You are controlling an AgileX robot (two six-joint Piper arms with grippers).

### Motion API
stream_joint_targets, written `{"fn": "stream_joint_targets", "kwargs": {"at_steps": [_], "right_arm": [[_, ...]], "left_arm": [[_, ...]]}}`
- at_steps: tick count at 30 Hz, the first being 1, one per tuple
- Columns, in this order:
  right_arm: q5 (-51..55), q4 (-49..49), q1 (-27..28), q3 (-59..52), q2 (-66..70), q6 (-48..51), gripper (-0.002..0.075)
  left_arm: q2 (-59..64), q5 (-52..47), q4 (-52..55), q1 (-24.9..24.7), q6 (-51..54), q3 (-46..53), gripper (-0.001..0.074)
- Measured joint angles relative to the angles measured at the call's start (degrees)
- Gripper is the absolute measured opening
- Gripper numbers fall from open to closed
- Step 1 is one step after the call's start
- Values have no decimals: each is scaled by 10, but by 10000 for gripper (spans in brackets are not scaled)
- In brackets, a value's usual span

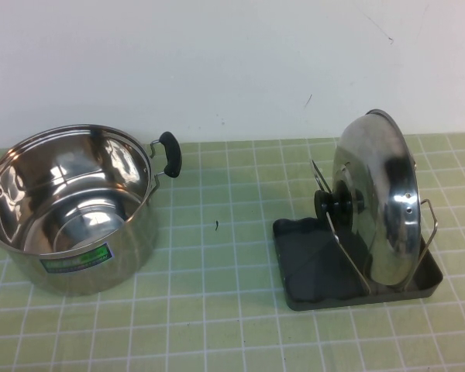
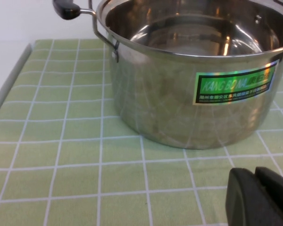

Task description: Put pot lid on rack

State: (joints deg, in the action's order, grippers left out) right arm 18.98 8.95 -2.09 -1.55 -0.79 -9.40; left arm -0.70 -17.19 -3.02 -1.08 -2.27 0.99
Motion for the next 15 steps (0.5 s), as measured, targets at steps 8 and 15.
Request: {"fn": "stream_joint_targets", "kwargs": {"at_steps": [8,15], "right_arm": [[0,0,0,0,0,0,-1],[0,0,0,0,0,0,-1]], "left_arm": [[0,-1,12,0,-14,0,-1],[0,-1,11,0,-15,0,-1]]}}
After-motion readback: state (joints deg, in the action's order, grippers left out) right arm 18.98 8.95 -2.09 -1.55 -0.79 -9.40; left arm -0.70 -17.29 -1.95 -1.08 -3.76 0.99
